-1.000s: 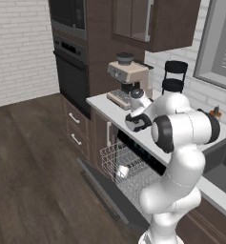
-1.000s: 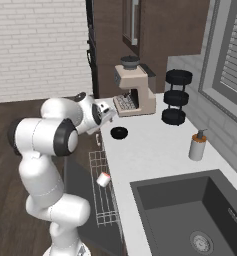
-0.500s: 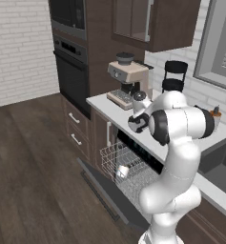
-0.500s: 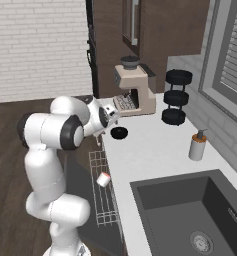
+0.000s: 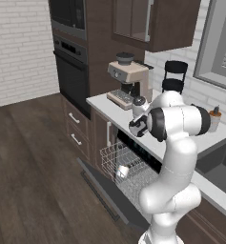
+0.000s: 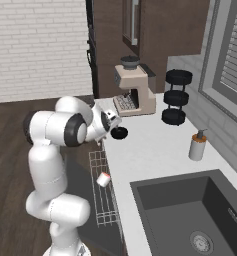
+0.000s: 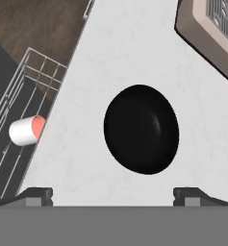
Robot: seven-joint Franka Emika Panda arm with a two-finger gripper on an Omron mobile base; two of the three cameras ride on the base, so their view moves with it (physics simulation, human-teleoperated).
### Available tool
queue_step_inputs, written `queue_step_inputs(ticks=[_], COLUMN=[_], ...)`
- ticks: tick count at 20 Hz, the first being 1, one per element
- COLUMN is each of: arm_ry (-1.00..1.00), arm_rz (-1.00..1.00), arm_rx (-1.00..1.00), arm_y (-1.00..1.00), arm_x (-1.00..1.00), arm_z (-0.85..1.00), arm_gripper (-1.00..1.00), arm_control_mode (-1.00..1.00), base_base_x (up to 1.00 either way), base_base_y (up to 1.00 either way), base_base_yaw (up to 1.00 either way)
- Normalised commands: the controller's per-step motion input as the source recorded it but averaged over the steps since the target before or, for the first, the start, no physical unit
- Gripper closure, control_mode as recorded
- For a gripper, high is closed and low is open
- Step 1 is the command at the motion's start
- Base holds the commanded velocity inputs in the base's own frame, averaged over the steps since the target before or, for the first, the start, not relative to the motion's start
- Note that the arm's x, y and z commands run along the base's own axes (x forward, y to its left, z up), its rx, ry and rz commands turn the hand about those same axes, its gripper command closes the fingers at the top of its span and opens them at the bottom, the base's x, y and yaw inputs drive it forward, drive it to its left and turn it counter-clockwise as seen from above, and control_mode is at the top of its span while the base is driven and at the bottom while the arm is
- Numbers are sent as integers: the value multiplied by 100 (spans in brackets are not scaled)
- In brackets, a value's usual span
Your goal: Pick up the cup and bowl from the counter, place them in the dishwasher, and close the dishwasher door.
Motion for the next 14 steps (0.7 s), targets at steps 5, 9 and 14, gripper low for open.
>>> queue_step_inputs(ticks=[5,9,14], arm_ry=[0,0,1], arm_rz=[0,4,6], arm_rx=[0,0,0], arm_y=[0,0,0], arm_x=[17,43,49], arm_z=[-28,-23,-25], arm_gripper=[-100,-100,-100], arm_control_mode=[-100,-100,-100], base_base_x=[0,0,0], base_base_y=[0,0,0], base_base_yaw=[0,0,0])
